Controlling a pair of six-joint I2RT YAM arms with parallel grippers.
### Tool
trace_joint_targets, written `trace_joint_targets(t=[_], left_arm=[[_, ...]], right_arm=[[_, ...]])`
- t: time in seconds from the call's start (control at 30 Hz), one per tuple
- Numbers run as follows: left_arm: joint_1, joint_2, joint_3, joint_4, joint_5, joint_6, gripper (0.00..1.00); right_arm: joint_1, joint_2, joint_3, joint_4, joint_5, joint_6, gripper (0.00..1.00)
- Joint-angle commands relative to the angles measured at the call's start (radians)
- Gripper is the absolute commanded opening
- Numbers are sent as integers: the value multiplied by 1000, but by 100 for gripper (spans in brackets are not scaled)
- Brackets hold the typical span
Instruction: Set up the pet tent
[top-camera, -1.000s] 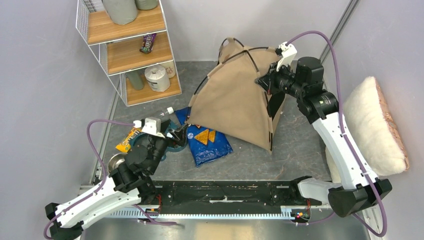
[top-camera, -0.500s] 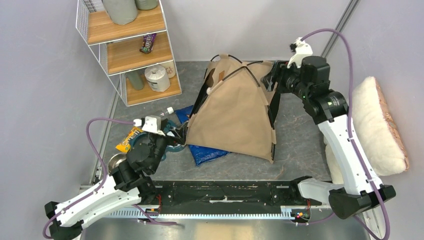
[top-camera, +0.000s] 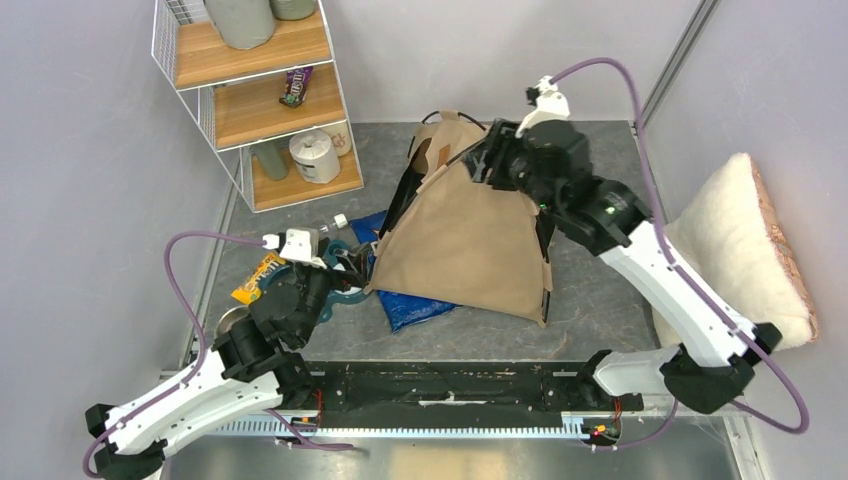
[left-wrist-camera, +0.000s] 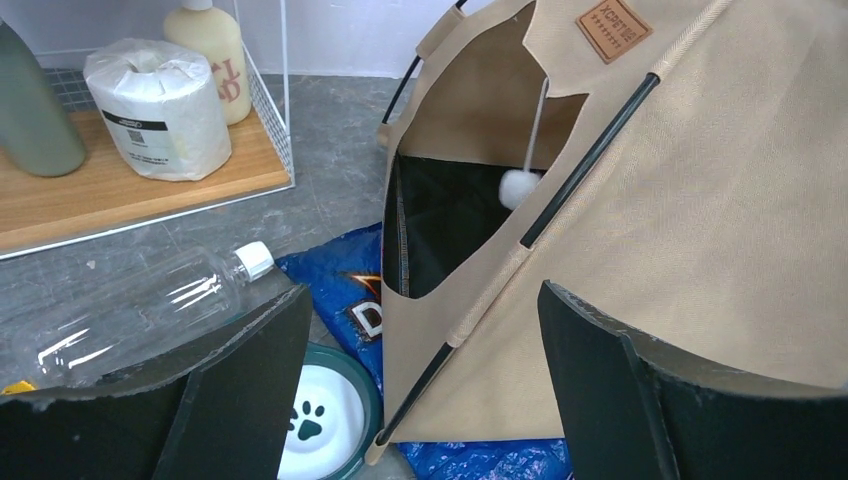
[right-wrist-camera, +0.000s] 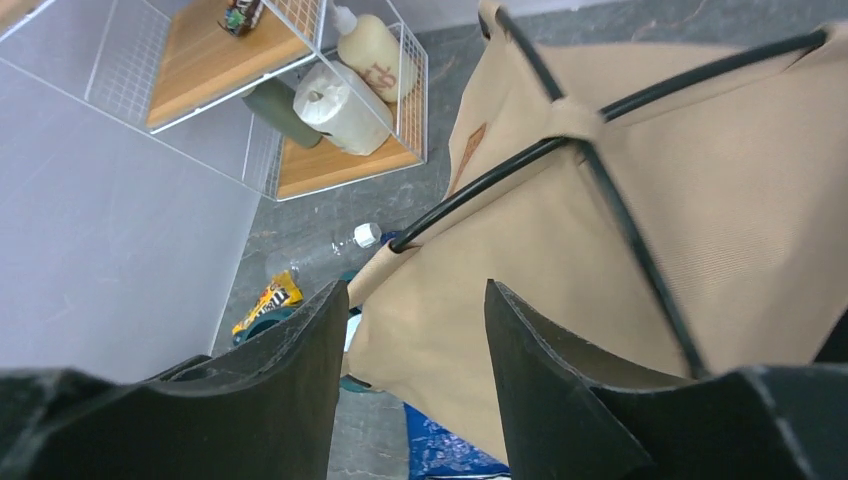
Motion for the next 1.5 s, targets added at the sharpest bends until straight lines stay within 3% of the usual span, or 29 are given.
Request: trace_joint_targets(t=[0.0, 0.13, 0.6, 0.87, 1.0, 1.23, 1.47], left_arm=[[-6, 17, 64, -64, -52, -61, 89], [-6, 3, 60, -70, -61, -63, 88], [-6, -133, 41, -162, -83, -111, 88], [-5, -155, 35, -173, -77, -120, 87], [-6, -141, 40, -174, -71, -120, 87], [-6, -127, 41, -172, -62, -128, 87], [-6, -93, 39, -158, -60, -128, 87]], right_arm=[[116, 52, -12, 78, 253, 138, 60], [180, 152, 41, 13, 397, 219, 56], [234, 325, 120, -51, 507, 315, 44], [235, 342, 232, -33, 521, 164, 1], [234, 316, 327, -7, 507, -17, 0], [161, 196, 279, 41, 363, -295, 0], [-103, 85, 107, 68, -91, -367, 0]])
